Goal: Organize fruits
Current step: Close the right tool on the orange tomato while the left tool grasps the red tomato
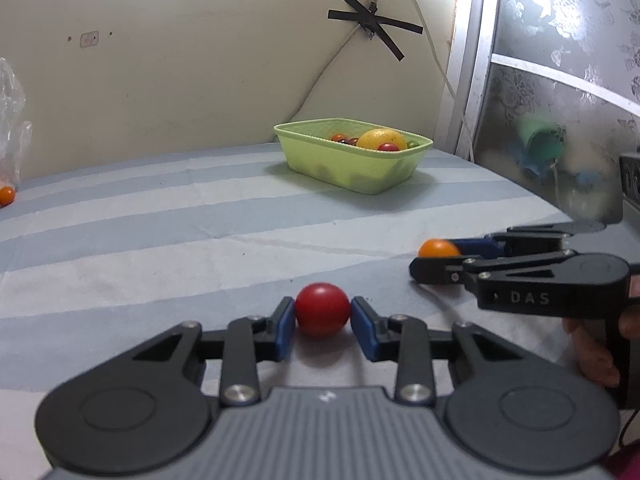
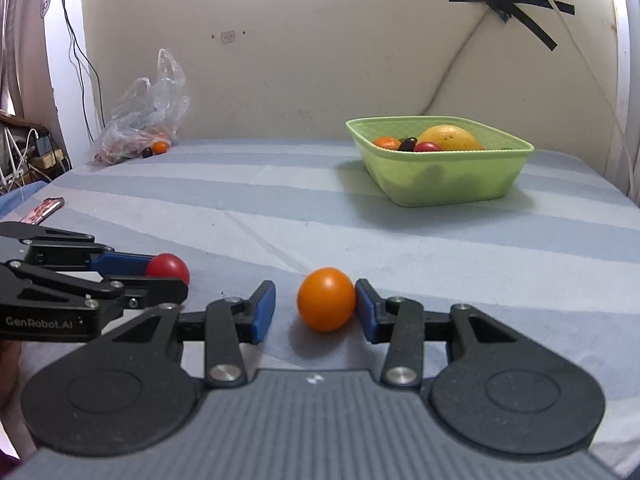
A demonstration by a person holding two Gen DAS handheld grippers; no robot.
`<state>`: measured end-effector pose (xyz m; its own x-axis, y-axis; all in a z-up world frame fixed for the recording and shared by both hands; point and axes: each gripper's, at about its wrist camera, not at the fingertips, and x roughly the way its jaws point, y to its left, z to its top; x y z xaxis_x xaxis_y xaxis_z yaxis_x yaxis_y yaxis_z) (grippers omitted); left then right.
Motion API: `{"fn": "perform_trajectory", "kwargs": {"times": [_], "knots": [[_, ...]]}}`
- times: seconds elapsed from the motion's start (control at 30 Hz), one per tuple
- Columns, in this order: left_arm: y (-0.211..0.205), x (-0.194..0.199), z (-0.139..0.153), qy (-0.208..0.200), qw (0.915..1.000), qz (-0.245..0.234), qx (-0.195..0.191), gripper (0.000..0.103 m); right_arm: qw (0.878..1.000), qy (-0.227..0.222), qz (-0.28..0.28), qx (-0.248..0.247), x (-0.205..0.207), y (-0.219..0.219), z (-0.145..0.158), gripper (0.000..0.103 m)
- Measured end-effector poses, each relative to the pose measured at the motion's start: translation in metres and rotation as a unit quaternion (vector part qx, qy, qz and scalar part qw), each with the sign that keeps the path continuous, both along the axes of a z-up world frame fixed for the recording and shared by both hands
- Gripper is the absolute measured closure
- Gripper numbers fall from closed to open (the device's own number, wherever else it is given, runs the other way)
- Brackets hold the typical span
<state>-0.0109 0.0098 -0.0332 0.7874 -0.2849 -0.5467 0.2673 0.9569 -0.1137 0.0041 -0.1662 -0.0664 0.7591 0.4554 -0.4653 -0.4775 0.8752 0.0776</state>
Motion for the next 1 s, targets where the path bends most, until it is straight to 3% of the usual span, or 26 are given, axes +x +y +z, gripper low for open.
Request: {"fn": "perform_trajectory", "kwargs": {"times": [0.03,0.23,0.4,0.6,1.0], "knots": [[0.0,0.001,0.001,0.0,1.0,-0.001,-0.007,0.072,1.0,-0.002,-0.003,-0.002,-0.001,0.0,0.0,0.071],[-0.006,0.007,0.005,-0.008,0.9997,-0.011,-0.02,0.072,0.999,-0.022,0.02,0.02,-0.013,0.001,0.003,0.071],[-0.007,0.008,-0.003,0.004,0.9998,-0.01,-0.017,0.072,0.998,-0.036,0.052,-0.002,-0.018,0.013,0.003,0.071],[-0.008,0.008,-0.005,-0.001,0.9998,-0.01,-0.014,0.072,0.999,0.004,0.051,0.011,-0.005,0.009,0.0,0.07],[-0.008,0.008,-0.005,-0.001,0.9998,-0.009,-0.016,0.072,0.999,0.003,0.052,0.009,-0.014,0.007,-0.003,0.066]]}}
